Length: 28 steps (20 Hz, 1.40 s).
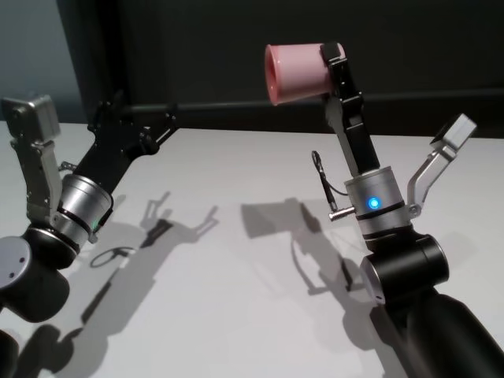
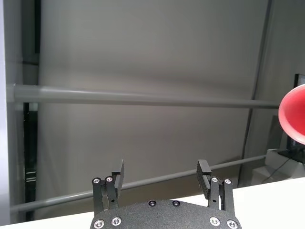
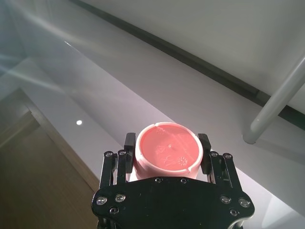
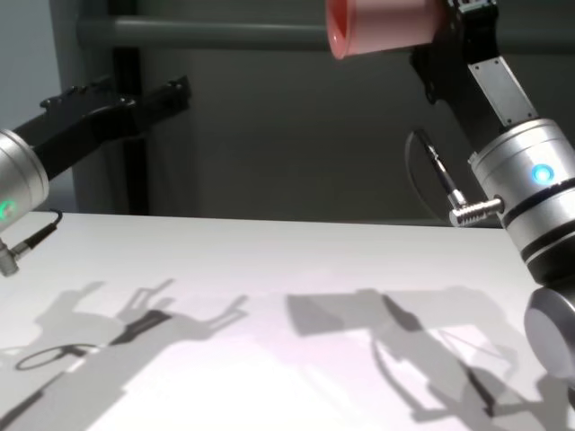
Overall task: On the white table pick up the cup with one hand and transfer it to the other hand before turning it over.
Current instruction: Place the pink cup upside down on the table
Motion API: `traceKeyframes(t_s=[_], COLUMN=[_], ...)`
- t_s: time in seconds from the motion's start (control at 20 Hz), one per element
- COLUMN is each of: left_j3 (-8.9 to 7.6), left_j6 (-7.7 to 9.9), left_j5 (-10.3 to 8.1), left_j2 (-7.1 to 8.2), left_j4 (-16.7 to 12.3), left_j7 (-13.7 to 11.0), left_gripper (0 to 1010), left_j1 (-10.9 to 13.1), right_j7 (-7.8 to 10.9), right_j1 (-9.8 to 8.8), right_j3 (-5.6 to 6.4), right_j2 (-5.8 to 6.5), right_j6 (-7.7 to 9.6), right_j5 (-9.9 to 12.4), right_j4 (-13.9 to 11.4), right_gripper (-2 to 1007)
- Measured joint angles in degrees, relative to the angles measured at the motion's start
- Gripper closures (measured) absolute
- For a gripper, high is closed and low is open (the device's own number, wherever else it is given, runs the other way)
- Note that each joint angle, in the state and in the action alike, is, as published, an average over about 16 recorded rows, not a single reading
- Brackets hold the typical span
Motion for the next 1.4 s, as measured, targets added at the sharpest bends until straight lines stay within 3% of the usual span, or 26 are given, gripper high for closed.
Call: traceKeyframes(t_s=[0.35, 0.7, 1.05, 1.4], left_j3=[-1.09, -1.92, -2.67, -2.94], left_j6=[0.15, 2.22, 5.17, 7.74], left_j5=[1.69, 3.17, 4.25, 6.15], left_j2=[-2.59, -4.00, -4.35, -3.70], left_j4=[-0.2, -0.5, -1.0, -2.2], left_j7=[4.4, 7.4, 8.9, 9.3], left_gripper=[9, 9, 9, 9], left_j1=[2.1, 4.1, 5.7, 7.1], right_j7=[0.00, 0.00, 0.00, 0.00], right_j1=[0.00, 0.00, 0.00, 0.00], right_j3=[0.00, 0.00, 0.00, 0.00], right_j2=[0.00, 0.00, 0.00, 0.00], right_j6=[0.00, 0.00, 0.00, 0.00], right_j5=[0.0, 0.0, 0.0, 0.0], right_j4=[0.0, 0.0, 0.0, 0.0], right_gripper=[249, 249, 249, 249])
